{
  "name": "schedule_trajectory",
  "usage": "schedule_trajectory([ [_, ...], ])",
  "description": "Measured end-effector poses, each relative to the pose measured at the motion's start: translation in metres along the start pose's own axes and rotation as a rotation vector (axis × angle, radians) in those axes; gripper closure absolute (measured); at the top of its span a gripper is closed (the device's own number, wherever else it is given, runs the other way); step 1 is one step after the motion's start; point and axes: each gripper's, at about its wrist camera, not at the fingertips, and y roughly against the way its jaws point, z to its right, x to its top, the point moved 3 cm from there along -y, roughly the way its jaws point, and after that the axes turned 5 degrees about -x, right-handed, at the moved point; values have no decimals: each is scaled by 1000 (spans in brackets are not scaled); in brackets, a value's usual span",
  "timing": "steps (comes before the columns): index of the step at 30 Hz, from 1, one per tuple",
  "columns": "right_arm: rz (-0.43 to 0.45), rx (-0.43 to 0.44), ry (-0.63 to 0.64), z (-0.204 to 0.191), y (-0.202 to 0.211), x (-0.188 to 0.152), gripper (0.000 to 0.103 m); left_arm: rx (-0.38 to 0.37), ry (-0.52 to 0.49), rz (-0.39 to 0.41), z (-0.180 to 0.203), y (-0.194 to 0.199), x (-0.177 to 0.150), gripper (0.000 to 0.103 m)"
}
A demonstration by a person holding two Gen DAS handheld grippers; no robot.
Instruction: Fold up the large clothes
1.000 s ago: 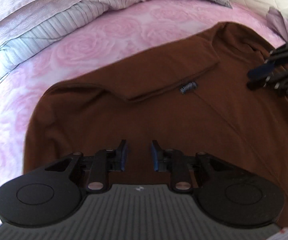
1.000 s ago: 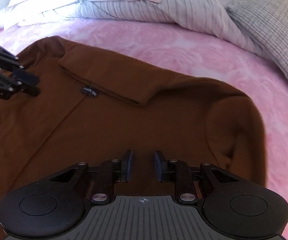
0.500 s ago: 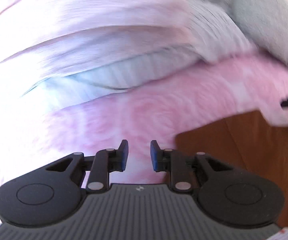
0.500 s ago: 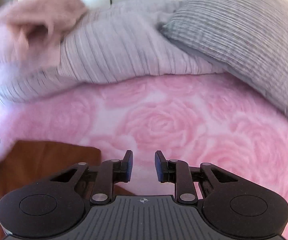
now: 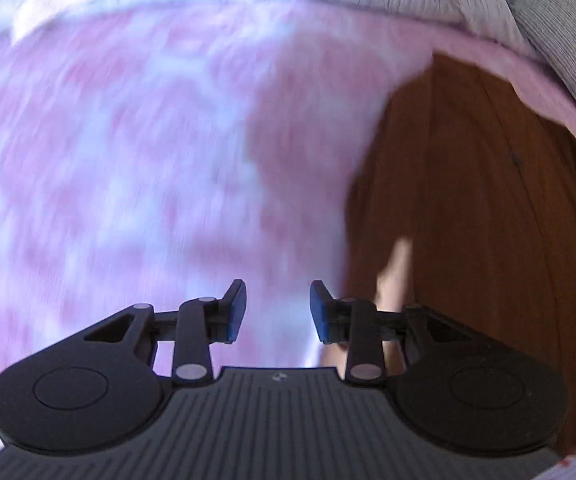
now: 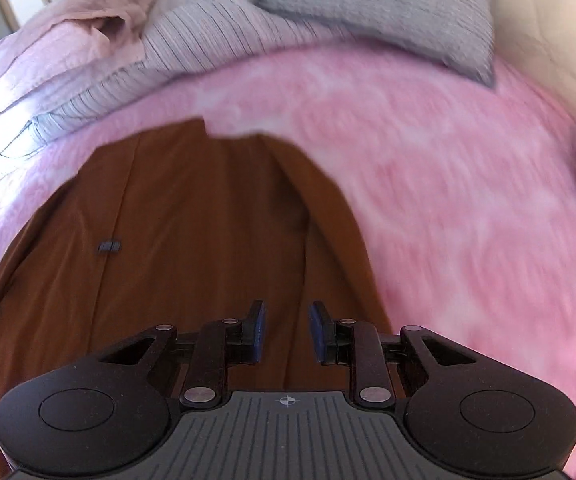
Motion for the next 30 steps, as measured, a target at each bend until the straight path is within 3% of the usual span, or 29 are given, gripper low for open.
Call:
schedule_trajectory([
  [3, -41, -14, -6, -5, 12, -15, 82, -53, 24, -53, 1, 20, -45, 60],
  [5, -47, -21, 2, -12, 17, -21, 82, -49, 12, -82, 5, 16, -63, 59],
  [7, -50, -27, 16, -20, 19, -24, 82, -24, -3, -99, 5, 6, -76, 68],
  [8, -48, -27, 24, -23, 20, -26, 82, -25, -1, -95, 2, 3, -78, 95],
  [9, -41, -24, 34, -27, 21, -26, 82, -33, 1, -83, 0, 3, -77, 103],
  [11, -23, -18, 68, -35, 27, -25, 82, 3, -32, -36, -4, 15, -70, 103],
  [13, -2, -24, 112, -42, 33, -25, 82, 96, -100, 37, -11, 37, -57, 103],
  [15, 8, -35, 134, -47, 36, -26, 82, 199, -103, 108, -31, 59, -38, 103],
  [17, 5, -34, 123, -50, 37, -28, 82, 286, -68, 162, -61, 74, -17, 102],
  [19, -6, -22, 102, -54, 36, -31, 82, 379, -43, 190, -90, 74, 6, 93],
  [22, -18, -1, 111, -67, 35, -36, 82, 484, 81, 199, -135, 62, 33, 82],
  [26, -24, 13, 166, -81, 34, -41, 82, 449, 189, 197, -161, 60, 32, 80],
  [30, -53, 10, 153, -82, 27, -45, 82, 324, 327, 187, -149, 69, -14, 61],
])
